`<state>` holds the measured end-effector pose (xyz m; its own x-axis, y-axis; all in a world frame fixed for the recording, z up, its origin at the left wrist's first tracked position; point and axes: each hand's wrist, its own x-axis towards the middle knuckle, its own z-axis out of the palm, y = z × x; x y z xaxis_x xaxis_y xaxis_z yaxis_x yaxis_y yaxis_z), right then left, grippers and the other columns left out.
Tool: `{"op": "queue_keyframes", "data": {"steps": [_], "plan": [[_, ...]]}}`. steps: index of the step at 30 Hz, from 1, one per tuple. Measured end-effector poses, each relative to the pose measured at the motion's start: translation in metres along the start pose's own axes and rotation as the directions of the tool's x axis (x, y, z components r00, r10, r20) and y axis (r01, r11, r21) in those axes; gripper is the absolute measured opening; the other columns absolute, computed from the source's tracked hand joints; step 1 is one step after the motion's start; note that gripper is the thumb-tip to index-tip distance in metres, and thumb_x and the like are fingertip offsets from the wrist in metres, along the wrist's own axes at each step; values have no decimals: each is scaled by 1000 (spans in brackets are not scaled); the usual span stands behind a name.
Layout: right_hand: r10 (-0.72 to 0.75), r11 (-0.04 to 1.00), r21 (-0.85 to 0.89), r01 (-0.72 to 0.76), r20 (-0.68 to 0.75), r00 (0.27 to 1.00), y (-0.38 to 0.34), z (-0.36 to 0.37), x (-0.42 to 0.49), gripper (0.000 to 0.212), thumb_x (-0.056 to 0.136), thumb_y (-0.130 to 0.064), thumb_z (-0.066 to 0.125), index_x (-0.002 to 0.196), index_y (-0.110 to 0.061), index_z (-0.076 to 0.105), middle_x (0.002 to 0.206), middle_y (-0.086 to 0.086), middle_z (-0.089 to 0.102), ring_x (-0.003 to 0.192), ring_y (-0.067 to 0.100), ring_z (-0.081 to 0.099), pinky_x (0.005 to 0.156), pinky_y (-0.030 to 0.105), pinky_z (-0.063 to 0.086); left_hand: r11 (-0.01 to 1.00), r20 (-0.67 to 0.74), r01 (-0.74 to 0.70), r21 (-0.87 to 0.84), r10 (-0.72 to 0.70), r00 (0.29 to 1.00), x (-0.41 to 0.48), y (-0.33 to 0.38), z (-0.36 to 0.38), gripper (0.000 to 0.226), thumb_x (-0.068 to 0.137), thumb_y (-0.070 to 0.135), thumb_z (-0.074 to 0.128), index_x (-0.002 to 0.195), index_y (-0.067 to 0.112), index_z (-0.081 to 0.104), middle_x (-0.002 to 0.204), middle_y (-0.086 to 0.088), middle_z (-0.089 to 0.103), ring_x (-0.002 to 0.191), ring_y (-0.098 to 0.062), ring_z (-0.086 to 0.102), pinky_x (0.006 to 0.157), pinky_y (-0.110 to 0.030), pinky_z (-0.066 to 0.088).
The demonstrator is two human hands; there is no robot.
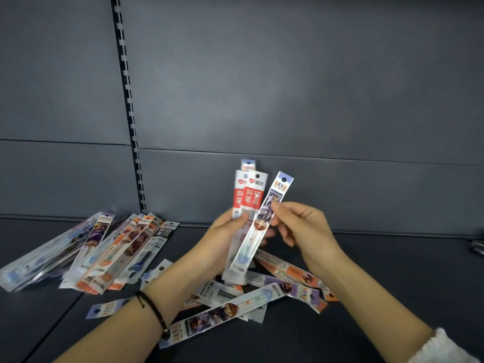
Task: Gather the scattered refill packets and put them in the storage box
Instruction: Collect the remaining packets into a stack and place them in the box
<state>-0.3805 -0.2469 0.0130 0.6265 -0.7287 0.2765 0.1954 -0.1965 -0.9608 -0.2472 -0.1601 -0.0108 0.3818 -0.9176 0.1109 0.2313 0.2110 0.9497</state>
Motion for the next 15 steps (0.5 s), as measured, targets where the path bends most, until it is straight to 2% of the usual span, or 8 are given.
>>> {"op": "queue_keyframes", "data": {"steps": [2,5,7,8,10,11,13,15], "plan": [[-71,994,-88,68,-35,997,0,6,-1,19,90,-15,63,74,-14,73,58,-5,69,47,2,58,42,13,42,998,95,51,-48,-47,994,-2,1,10,27,98,22,47,118,11,61,112,-19,71,94,-37,70,84,-46,57],[-249,921,-335,200,-108,962,6,4,5,10,85,-19,70,77,-15,75,67,-6,73,60,1,67,53,12,48,998,96,68,11,-69,993,-5,-1,15,31,100,33,41,117,14,59,98,-14,75,63,-25,70,60,-36,60],[-283,882,-426,202,-137,949,8,0,9,9,82,-24,72,76,-17,73,69,-7,72,63,0,66,59,12,50,997,49,53,47,-56,997,-6,-5,14,38,99,41,39,114,9,55,81,-10,72,46,-17,58,45,-26,50],[-283,881,-427,203,-133,950,9,-3,11,11,82,-26,72,75,-18,72,68,-8,70,60,-2,64,57,10,48,998,27,43,43,-44,999,-6,-5,14,38,99,42,40,111,8,52,73,-8,67,42,-14,51,41,-23,45],[-215,875,-456,165,-61,975,8,-11,13,17,84,-31,69,77,-16,69,67,-6,67,52,-5,58,50,9,43,1000,-1,9,23,-9,1000,-4,-7,11,30,99,38,43,107,10,50,67,-5,58,39,-12,43,38,-22,40],[-136,843,-523,122,10,991,7,-16,13,19,85,-34,67,79,-16,69,69,-5,67,50,-5,56,50,9,43,1000,-16,-7,11,8,1000,-3,-7,8,27,99,36,43,106,10,49,67,-5,56,39,-11,42,38,-22,39],[55,688,-721,76,156,986,11,-28,12,18,82,-41,69,80,-23,70,75,-8,69,59,-3,59,60,17,49,999,-57,-30,-28,28,998,-2,-6,-1,25,99,35,44,102,10,48,68,-4,54,40,-11,41,38,-21,39],[220,513,-855,74,214,952,16,-34,7,21,76,-49,72,84,-31,69,80,-11,69,72,1,64,71,28,55,998,-101,-29,-53,23,995,0,-5,-10,25,96,38,47,99,13,49,67,-2,54,41,-10,42,39,-22,40]]}}
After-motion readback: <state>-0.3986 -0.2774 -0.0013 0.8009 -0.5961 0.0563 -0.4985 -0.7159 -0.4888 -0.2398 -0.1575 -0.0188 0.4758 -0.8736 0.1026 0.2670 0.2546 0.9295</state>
